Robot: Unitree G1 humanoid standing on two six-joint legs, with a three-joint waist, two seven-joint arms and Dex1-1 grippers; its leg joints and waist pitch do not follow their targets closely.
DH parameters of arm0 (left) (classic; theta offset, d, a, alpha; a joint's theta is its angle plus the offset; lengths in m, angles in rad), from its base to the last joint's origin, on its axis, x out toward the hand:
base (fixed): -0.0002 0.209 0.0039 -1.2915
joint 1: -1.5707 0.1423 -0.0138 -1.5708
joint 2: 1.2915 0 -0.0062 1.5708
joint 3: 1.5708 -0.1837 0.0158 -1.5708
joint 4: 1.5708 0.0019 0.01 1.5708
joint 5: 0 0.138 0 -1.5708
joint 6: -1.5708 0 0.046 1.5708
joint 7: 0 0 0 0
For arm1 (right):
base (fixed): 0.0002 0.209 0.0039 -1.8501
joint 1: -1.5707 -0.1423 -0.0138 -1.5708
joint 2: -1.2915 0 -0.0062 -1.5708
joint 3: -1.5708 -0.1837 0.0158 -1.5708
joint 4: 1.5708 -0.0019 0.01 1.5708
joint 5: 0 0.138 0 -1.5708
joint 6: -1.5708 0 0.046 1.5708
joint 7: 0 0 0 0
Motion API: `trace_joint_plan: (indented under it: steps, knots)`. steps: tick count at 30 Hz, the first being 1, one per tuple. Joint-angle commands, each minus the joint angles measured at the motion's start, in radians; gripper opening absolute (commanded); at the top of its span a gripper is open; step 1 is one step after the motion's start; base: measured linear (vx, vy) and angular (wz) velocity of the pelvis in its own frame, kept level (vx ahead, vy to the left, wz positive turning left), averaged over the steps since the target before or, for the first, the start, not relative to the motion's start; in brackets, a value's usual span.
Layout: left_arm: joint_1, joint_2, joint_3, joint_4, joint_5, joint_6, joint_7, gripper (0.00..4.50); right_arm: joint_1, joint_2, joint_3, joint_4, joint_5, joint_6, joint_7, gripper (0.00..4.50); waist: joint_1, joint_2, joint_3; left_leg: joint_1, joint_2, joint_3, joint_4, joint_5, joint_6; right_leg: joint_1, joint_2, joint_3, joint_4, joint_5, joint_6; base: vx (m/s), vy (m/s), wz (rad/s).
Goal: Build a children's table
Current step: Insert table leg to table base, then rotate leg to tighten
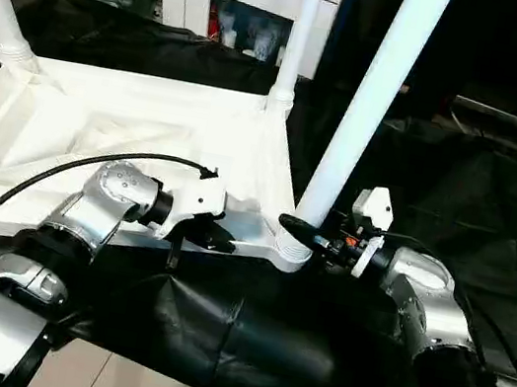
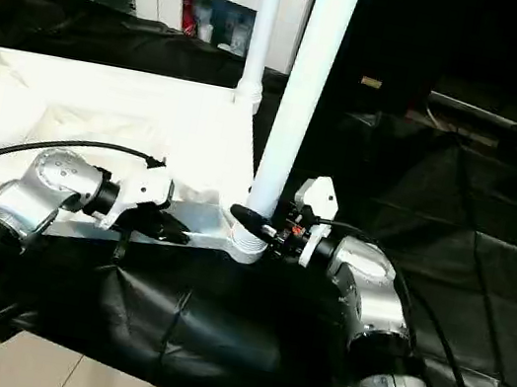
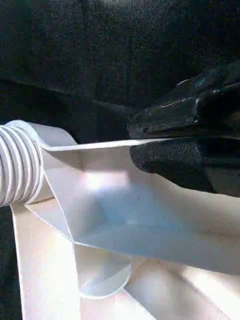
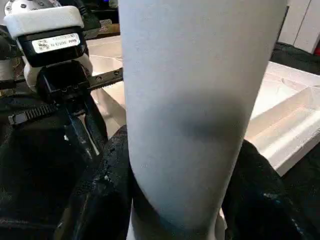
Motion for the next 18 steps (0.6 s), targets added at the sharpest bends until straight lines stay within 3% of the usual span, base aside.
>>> trace_joint_plan:
  steps: [1, 4, 7, 10, 14, 16, 18]
  knots:
    - [-0.017, -0.012, -0.030, -0.010, 0.014, -0.028, -0.014, 0.00, 0.048, -0.004, 0.025, 0.114, -0.080, 0.031, -0.070, 1.88, 0.006, 0.014, -0.055, 0.001, 0.041, -0.005, -0.075, -0.144, 0.051, 0.055, -0.082, 0.047, -0.064, -0.071, -0.277, 0.000, 0.000, 0.00]
    - [-0.022, -0.022, -0.018, -0.008, 0.017, -0.015, 0.020, 0.00, 0.036, 0.016, 0.010, 0.131, -0.091, 0.025, -0.155, 1.88, 0.005, 0.015, -0.050, 0.003, 0.041, -0.005, -0.079, -0.179, 0.038, 0.051, -0.082, 0.046, -0.072, -0.134, -0.267, 0.000, 0.000, 0.00]
    - [-0.035, -0.030, -0.009, -0.004, 0.021, 0.016, 0.054, 0.00, 0.022, 0.033, -0.002, 0.151, -0.109, 0.029, -0.259, 1.88, 0.000, 0.015, -0.043, 0.005, 0.040, -0.009, -0.086, -0.244, 0.009, 0.046, -0.083, 0.046, -0.086, -0.285, -0.226, 0.000, 0.000, 0.00]
    - [-0.092, -0.066, 0.017, 0.043, 0.026, 0.080, 0.145, 0.00, -0.007, 0.087, -0.054, 0.178, -0.110, 0.056, -0.479, 1.88, -0.004, 0.011, -0.042, 0.006, 0.037, -0.014, -0.089, -0.271, -0.017, 0.038, -0.085, 0.048, -0.096, -0.410, -0.169, 0.000, 0.000, 0.00]
    - [-0.151, -0.112, 0.024, 0.111, 0.050, 0.134, 0.249, 0.00, -0.032, 0.151, -0.090, 0.206, -0.100, 0.082, -0.650, 1.88, -0.005, 0.012, -0.044, 0.006, 0.035, -0.011, -0.089, -0.261, -0.019, 0.034, -0.081, 0.049, -0.096, -0.361, -0.173, 0.000, 0.000, 0.00]
    - [-0.203, -0.172, 0.024, 0.186, 0.082, 0.184, 0.391, 0.00, -0.076, 0.206, -0.109, 0.278, -0.103, 0.076, -0.826, 1.88, -0.005, 0.019, -0.046, 0.009, 0.033, -0.011, -0.087, -0.256, -0.026, 0.034, -0.079, 0.049, -0.091, -0.324, -0.186, 0.000, 0.000, 0.00]
    - [-0.222, -0.207, 0.028, 0.218, 0.088, 0.208, 0.458, 0.00, -0.101, 0.231, -0.127, 0.317, -0.098, 0.073, -0.915, 1.88, -0.002, 0.018, -0.046, 0.010, 0.030, -0.010, -0.085, -0.258, -0.028, 0.035, -0.080, 0.048, -0.093, -0.317, -0.189, 0.000, 0.000, 0.00]
